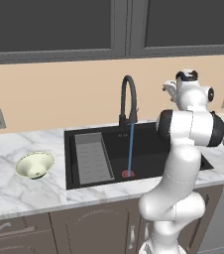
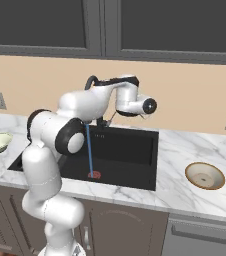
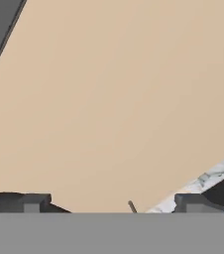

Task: Rinse each bowl for a few seconds and place them down in the sink or on the counter.

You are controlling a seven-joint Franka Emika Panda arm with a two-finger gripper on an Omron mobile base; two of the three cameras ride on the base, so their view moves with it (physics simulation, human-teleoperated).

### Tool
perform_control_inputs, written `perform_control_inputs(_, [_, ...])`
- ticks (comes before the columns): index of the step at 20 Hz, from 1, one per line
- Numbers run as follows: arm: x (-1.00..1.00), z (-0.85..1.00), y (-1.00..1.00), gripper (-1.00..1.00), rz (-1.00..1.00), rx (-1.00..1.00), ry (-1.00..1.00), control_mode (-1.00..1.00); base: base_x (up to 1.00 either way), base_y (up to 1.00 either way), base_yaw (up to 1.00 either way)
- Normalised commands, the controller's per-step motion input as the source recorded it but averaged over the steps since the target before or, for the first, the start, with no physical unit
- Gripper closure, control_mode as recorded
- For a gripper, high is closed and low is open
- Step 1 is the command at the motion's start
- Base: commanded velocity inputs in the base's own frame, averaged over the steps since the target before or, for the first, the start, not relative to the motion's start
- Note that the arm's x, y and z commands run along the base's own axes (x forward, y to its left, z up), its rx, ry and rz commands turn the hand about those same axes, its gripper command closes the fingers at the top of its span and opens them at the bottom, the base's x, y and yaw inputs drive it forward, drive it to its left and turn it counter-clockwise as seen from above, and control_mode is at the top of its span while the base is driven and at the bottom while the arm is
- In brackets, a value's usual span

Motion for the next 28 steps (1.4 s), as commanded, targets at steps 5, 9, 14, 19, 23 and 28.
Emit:
perform_control_inputs(5, [-0.67,0.20,-0.28,-1.00,-0.07,-0.02,0.05,-1.00,0.00,0.00,0.00])
perform_control_inputs(9, [-0.59,0.29,-0.20,-1.00,-0.03,-0.05,0.11,-1.00,0.00,0.00,0.00])
perform_control_inputs(14, [-0.54,0.25,-0.13,-1.00,-0.04,-0.09,0.16,-1.00,0.00,0.00,0.00])
perform_control_inputs(19, [-0.53,0.23,-0.20,-1.00,-0.05,-0.05,0.24,-1.00,0.00,0.00,0.00])
perform_control_inputs(23, [-0.54,0.13,-0.21,-1.00,-0.03,-0.08,0.25,-1.00,0.00,0.00,0.00])
perform_control_inputs(28, [-0.52,0.03,-0.06,-1.00,0.00,-0.18,0.25,-1.00,0.00,0.00,0.00])
